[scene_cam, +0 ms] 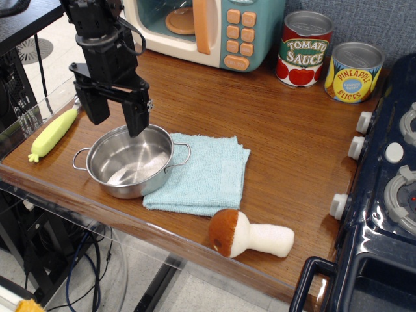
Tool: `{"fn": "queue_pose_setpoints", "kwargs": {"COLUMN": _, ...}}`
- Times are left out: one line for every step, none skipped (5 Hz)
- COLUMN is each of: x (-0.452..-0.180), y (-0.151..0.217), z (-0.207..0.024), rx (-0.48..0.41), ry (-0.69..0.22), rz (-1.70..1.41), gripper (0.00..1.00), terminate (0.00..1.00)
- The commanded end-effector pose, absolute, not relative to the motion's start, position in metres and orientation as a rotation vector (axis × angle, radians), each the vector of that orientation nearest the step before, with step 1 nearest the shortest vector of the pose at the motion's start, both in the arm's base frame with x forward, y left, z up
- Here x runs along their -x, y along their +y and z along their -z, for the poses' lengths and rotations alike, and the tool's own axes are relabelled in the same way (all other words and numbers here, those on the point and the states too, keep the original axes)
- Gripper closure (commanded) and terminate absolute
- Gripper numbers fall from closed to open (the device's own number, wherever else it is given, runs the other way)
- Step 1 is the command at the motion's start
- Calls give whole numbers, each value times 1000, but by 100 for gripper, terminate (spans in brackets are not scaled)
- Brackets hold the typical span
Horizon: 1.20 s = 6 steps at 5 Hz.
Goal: Move the pot to the front of the can with the yellow label.
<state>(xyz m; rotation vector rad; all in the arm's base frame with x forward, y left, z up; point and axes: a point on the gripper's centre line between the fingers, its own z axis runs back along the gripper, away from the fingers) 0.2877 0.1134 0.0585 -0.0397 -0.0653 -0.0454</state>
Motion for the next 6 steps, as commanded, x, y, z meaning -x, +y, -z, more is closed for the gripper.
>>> {"fn": "queue_pose_setpoints", "kwargs": {"x": -292, "y": 132, "z": -48, "rx": 54, "ry": -27, "rz": 132, "gripper": 0, "terminate": 0}}
{"fn": "queue_pose_setpoints", "kwargs": {"x": -291, "y": 129, "z": -35, "rx": 49, "ry": 11, "rz": 171, "gripper": 0, "terminate": 0}}
{"fn": "queue_pose_setpoints", "kwargs": {"x": -289, "y": 120, "z": -25, "rx": 33, "ry": 4, "rz": 192, "gripper": 0, "terminate": 0}}
{"fn": "queue_pose_setpoints", "kwargs": {"x": -287, "y": 114, "z": -25, "rx": 58, "ry": -13, "rz": 194, "gripper": 100, "terminate": 0}}
{"fn": "queue_pose_setpoints", "kwargs": {"x": -287, "y": 111, "z": -24, "rx": 59, "ry": -13, "rz": 192, "gripper": 100, "terminate": 0}}
{"fn": "queue_pose_setpoints", "kwargs": {"x": -287, "y": 112, "z": -26, "rx": 59, "ry": -18, "rz": 193, "gripper": 100, "terminate": 0}}
